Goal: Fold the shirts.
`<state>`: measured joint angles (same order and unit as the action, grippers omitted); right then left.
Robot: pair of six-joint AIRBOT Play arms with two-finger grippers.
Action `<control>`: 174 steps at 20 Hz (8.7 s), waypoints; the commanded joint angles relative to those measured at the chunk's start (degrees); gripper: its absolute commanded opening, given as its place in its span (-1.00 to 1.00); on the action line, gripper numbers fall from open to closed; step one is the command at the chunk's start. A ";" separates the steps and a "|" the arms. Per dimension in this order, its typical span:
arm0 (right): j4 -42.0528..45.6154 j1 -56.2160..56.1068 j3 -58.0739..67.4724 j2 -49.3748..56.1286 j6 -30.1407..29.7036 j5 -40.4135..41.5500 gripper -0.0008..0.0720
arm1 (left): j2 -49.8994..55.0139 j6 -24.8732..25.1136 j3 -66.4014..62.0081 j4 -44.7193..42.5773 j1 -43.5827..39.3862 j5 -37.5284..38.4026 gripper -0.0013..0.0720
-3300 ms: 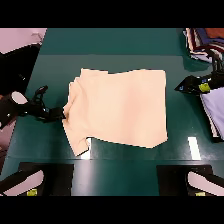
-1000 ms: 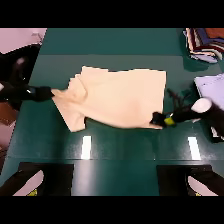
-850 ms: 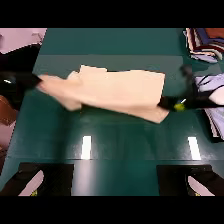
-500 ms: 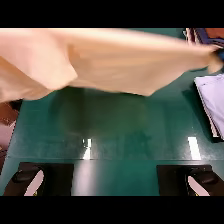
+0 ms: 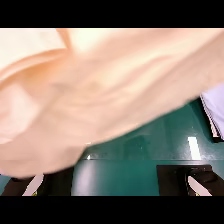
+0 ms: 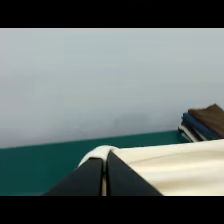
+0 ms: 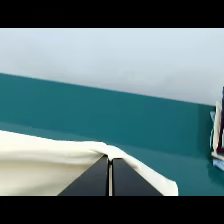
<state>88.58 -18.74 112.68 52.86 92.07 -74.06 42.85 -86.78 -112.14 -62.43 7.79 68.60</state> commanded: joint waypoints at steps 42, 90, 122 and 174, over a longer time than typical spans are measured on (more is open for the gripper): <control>-13.97 12.61 -28.06 35.08 -9.22 -7.17 0.19 | 37.73 8.74 36.37 -9.55 -2.03 2.21 0.51; -25.40 31.26 -81.68 9.51 -13.29 -6.14 -0.93 | 4.76 -5.07 76.94 -5.20 -11.15 1.14 -0.91; -30.82 22.10 -20.24 44.44 -15.76 -9.25 0.04 | 31.12 -2.75 43.85 -9.81 -11.08 -9.44 0.72; -54.40 -10.12 -17.31 29.51 -22.75 7.43 -0.94 | 41.68 -2.71 32.06 -0.52 -25.62 -20.44 -0.90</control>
<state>37.54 -25.26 95.24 80.53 71.61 -68.79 90.80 -90.19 -79.85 -58.83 -23.22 45.93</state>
